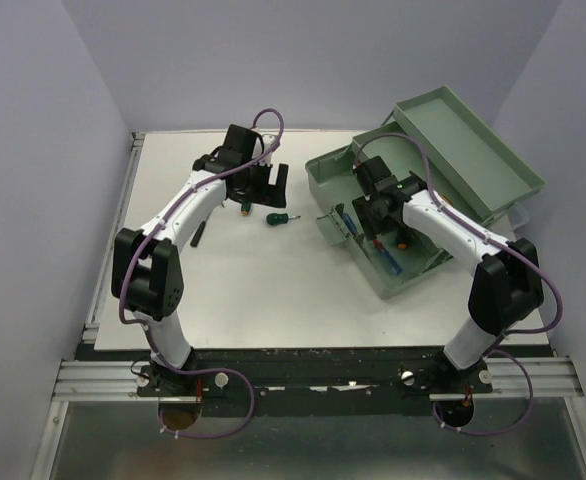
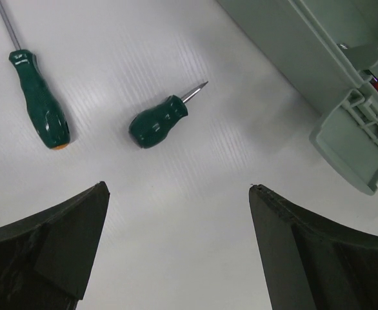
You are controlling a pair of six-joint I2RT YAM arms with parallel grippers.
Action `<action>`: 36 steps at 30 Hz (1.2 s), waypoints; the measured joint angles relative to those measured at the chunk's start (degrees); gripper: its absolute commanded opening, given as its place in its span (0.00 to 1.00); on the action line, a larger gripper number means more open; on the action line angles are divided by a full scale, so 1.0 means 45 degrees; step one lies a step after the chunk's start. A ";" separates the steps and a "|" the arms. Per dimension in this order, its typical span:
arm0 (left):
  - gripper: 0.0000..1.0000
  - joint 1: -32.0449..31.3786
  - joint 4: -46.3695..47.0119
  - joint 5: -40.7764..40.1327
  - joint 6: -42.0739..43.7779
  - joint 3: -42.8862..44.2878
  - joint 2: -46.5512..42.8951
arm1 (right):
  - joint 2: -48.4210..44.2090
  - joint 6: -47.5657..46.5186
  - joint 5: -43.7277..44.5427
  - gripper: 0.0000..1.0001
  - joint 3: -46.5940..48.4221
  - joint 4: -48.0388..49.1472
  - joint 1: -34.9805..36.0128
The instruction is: Pack the tool kit
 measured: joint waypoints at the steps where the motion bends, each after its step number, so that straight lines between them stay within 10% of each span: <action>1: 0.99 0.0000 -0.0049 0.0049 0.0078 0.0296 0.0301 | -0.0024 0.0015 -0.0044 0.77 -0.0029 0.0029 -0.0005; 25: 0.96 -0.0758 -0.0855 -0.1287 0.1778 0.3303 0.5469 | -0.5270 0.0233 -0.4133 0.78 -0.2914 0.2764 -0.0029; 29: 0.79 -0.0767 -0.0986 -0.1554 0.1758 0.3303 0.5741 | -0.5367 0.0316 -0.4284 0.78 -0.3002 0.2827 -0.0044; 36: 0.16 -0.0899 -0.0986 -0.2356 0.1807 0.3094 0.5858 | -0.5440 0.0466 -0.4357 0.78 -0.3079 0.2992 -0.0053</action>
